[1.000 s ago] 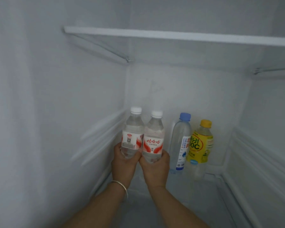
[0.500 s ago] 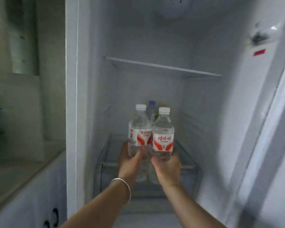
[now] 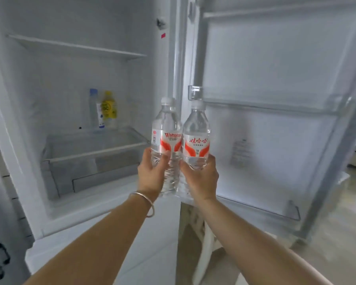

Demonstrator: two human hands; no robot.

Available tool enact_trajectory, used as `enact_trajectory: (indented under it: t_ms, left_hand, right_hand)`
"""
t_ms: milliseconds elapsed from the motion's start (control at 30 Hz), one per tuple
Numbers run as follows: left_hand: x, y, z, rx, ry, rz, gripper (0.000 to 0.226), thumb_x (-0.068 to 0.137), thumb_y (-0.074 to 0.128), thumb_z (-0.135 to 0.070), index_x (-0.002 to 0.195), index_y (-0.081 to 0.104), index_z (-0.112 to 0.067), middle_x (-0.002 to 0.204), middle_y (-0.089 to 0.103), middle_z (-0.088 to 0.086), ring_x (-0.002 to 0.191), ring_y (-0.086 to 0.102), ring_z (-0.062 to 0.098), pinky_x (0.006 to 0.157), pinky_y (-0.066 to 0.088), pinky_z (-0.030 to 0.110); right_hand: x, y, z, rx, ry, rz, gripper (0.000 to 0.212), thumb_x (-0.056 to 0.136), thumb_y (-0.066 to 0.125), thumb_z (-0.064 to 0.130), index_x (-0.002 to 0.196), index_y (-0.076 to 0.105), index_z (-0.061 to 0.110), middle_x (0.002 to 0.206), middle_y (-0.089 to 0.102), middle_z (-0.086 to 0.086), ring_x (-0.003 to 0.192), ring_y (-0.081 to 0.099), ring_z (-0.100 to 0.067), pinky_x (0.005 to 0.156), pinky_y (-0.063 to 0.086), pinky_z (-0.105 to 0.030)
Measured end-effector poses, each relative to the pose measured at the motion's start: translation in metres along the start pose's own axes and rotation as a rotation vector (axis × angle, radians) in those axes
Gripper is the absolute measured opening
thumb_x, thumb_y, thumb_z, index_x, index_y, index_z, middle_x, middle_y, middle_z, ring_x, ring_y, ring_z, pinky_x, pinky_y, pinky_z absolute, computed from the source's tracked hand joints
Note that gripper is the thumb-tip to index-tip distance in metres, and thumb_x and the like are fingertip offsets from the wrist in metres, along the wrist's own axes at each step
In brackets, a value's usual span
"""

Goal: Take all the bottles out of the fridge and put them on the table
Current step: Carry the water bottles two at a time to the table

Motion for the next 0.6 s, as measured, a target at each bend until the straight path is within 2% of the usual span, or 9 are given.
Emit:
enact_trajectory:
  t_ms: [100, 233, 300, 400, 467, 600]
  left_hand:
    - [-0.037, 0.053, -0.004, -0.015, 0.016, 0.096, 0.045, 0.079, 0.059, -0.047, 0.113, 0.055, -0.019, 0.1, 0.068, -0.008, 0.093, 0.066, 0.009, 0.078, 0.05, 0.025]
    - [-0.084, 0.119, -0.012, -0.044, 0.034, 0.17, 0.05, 0.078, 0.057, -0.049, 0.118, 0.053, -0.019, 0.105, 0.068, -0.007, 0.097, 0.066, 0.011, 0.083, 0.052, 0.028]
    - [-0.113, 0.162, -0.021, -0.064, 0.041, 0.196, 0.049, 0.083, 0.058, -0.046, 0.121, 0.052, -0.016, 0.102, 0.065, -0.012, 0.094, 0.063, 0.003, 0.077, 0.05, 0.018]
    - [-0.159, 0.232, -0.035, -0.079, 0.054, 0.225, 0.046, 0.084, 0.056, -0.048, 0.121, 0.051, -0.02, 0.099, 0.062, -0.018, 0.092, 0.06, -0.002, 0.067, 0.047, 0.007]
    - [-0.185, 0.278, -0.04, -0.084, 0.043, 0.255, 0.045, 0.081, 0.055, -0.051, 0.117, 0.051, -0.024, 0.097, 0.063, -0.02, 0.093, 0.062, 0.0, 0.072, 0.049, 0.015]
    - [-0.227, 0.361, -0.039, -0.106, 0.0, 0.299, 0.036, 0.076, 0.059, -0.055, 0.104, 0.053, -0.032, 0.097, 0.067, -0.013, 0.096, 0.066, 0.013, 0.084, 0.054, 0.033]
  right_hand:
    - [-0.01, -0.07, -0.006, -0.032, -0.011, -0.082, 0.062, 0.068, 0.078, 0.041, 0.119, 0.048, 0.022, 0.101, 0.061, 0.011, 0.087, 0.061, -0.009, 0.076, 0.046, -0.017]
    - [-0.022, -0.153, -0.013, -0.085, -0.007, -0.177, 0.056, 0.068, 0.078, 0.04, 0.112, 0.045, 0.029, 0.084, 0.053, 0.026, 0.076, 0.055, 0.004, 0.068, 0.039, -0.008]
    - [-0.026, -0.205, -0.014, -0.125, -0.011, -0.229, 0.056, 0.068, 0.077, 0.044, 0.112, 0.043, 0.032, 0.086, 0.051, 0.026, 0.077, 0.054, 0.003, 0.074, 0.042, -0.012]
    - [-0.027, -0.289, -0.014, -0.151, 0.018, -0.274, 0.061, 0.068, 0.078, 0.043, 0.118, 0.047, 0.025, 0.098, 0.057, 0.014, 0.088, 0.056, -0.006, 0.082, 0.048, -0.024]
    - [-0.025, -0.344, -0.017, -0.168, 0.041, -0.288, 0.061, 0.069, 0.078, 0.039, 0.119, 0.048, 0.021, 0.098, 0.058, 0.011, 0.087, 0.057, -0.009, 0.08, 0.049, -0.025]
    - [-0.012, -0.436, -0.037, -0.195, 0.081, -0.341, 0.057, 0.068, 0.078, 0.036, 0.115, 0.048, 0.021, 0.086, 0.054, 0.016, 0.074, 0.053, -0.001, 0.065, 0.039, -0.013]
Point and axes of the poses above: each hand's wrist, its own x-axis towards the middle knuckle, its own y-axis out of the palm, z = x × y, the point moved 1 cm from there along x, towards the middle knuckle
